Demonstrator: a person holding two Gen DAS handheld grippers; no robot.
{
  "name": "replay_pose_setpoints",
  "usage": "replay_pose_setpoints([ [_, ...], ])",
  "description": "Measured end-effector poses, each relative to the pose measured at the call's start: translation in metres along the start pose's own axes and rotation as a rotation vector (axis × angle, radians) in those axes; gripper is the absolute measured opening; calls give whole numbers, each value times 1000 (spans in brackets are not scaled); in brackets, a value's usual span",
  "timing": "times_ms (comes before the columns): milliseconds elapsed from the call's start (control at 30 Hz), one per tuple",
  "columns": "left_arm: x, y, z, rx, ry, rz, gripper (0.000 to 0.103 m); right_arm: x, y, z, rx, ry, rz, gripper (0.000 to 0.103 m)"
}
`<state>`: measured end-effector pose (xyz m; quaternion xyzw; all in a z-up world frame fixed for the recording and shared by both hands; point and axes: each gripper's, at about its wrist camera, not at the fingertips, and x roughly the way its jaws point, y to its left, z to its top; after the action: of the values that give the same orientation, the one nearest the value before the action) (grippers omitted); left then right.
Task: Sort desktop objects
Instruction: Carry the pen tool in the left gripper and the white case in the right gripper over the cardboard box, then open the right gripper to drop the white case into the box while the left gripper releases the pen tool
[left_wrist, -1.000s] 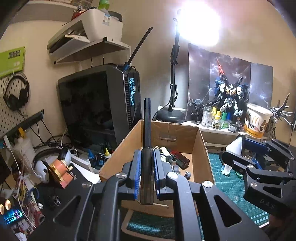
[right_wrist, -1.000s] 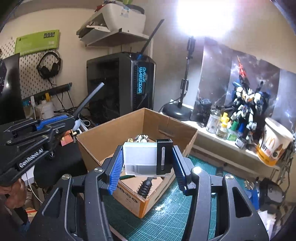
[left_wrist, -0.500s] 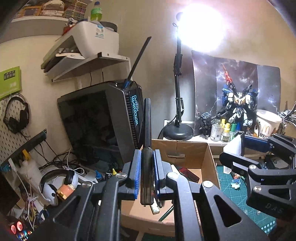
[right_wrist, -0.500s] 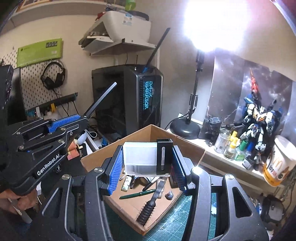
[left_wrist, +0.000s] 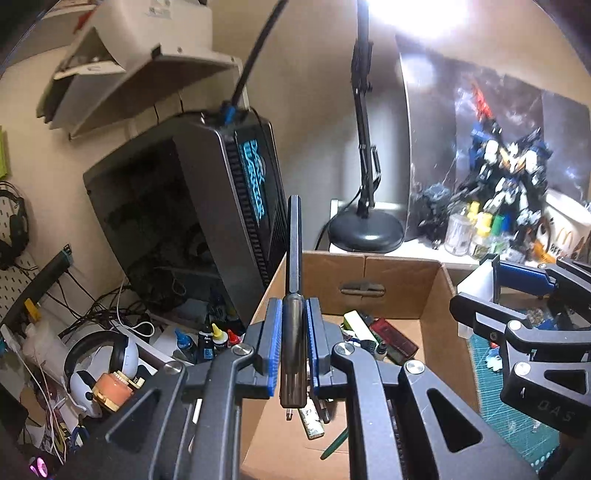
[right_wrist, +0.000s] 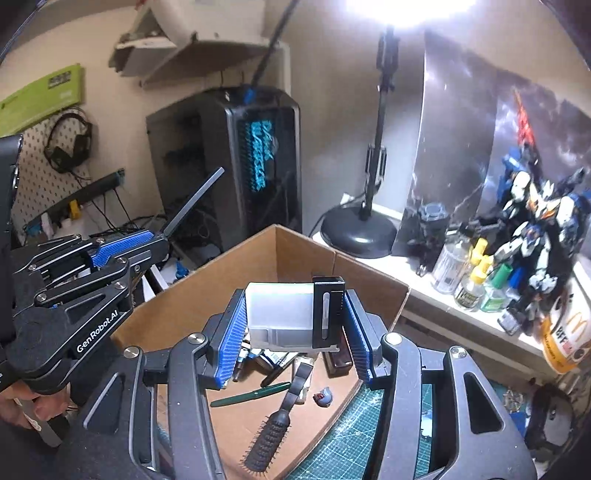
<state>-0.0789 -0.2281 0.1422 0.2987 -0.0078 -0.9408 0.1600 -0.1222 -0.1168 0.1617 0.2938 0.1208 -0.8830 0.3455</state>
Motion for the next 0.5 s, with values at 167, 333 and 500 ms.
replay_pose_setpoints([
  [167,34,-7,1,21,54,6,13,34,-14,-1,28,52,4,48],
  [333,63,-13,-1,40,106,11,13,61,-24,-4,45,95,0,48],
  [500,86,-16,-7,49,155,13,13,85,-33,-7,53,137,1,48],
])
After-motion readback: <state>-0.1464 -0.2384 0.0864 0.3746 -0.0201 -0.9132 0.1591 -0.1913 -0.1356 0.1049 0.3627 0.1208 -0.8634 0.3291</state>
